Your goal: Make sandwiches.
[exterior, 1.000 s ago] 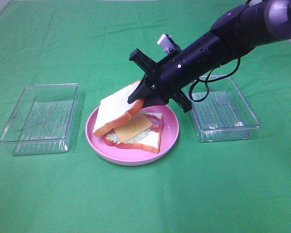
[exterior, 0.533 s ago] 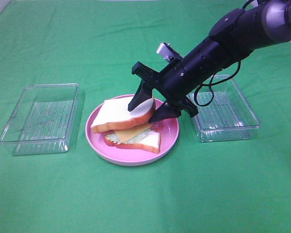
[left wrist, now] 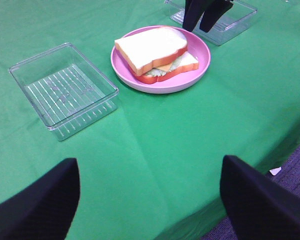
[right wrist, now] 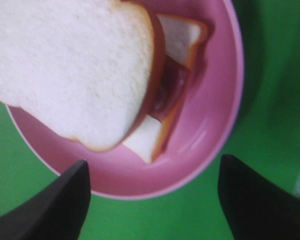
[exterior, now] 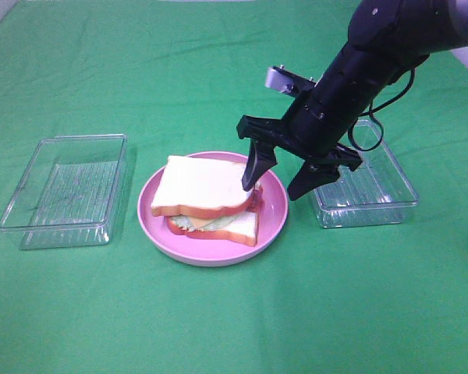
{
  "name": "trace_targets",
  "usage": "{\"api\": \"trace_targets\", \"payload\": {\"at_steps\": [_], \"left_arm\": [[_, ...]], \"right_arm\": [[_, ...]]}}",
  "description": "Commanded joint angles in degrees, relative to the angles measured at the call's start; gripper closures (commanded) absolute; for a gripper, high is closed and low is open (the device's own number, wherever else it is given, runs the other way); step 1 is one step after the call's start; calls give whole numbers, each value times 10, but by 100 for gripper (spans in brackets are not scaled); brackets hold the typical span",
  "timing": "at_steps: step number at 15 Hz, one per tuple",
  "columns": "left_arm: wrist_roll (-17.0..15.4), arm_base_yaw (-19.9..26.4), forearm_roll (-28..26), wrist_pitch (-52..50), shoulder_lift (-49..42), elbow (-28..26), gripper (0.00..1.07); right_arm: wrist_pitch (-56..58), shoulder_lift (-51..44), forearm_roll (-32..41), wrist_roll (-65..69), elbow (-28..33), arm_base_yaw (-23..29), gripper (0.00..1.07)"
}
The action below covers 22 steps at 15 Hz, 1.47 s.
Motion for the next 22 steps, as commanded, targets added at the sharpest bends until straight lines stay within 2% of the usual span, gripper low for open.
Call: {"api": "trace_targets", "payload": {"at_steps": [1,3,5,6,10,11,12,16,19,22], "left_arm": [[0,-1,-4,-5,-11,2,32],[0,-1,-4,-5,-11,2,32],[0,-1,-4,-5,-11,2,32],[0,-1,-4,-5,-11,2,32],[0,-1,-4,-5,-11,2,32],[0,-1,-4,-5,-11,2,32],[1,-1,-4,-5,-11,2,32],[5,-1,-4,-5,-11,2,32],[7,-1,-4,-5,-11,2,32],[8,-1,-5,-5,-11,2,32]], "right_arm": [[56,-34,-77,15,2,-2,39],[112,-108,-173,44,14,-1,39],[107,-182,-207,57,58,-1,39],[107,-205,-211,57,73,-1,39],[107,-399,-226,57,212,-1,39],[107,-422,-226,57,227,-1,39],[108,-536,-226,57,296,-1,39],[134,-776,-226,52,422,-1,39],[141,-928,-232,35,473,-1,39],[127,-1065,-235,-6,478,-1,39]]}}
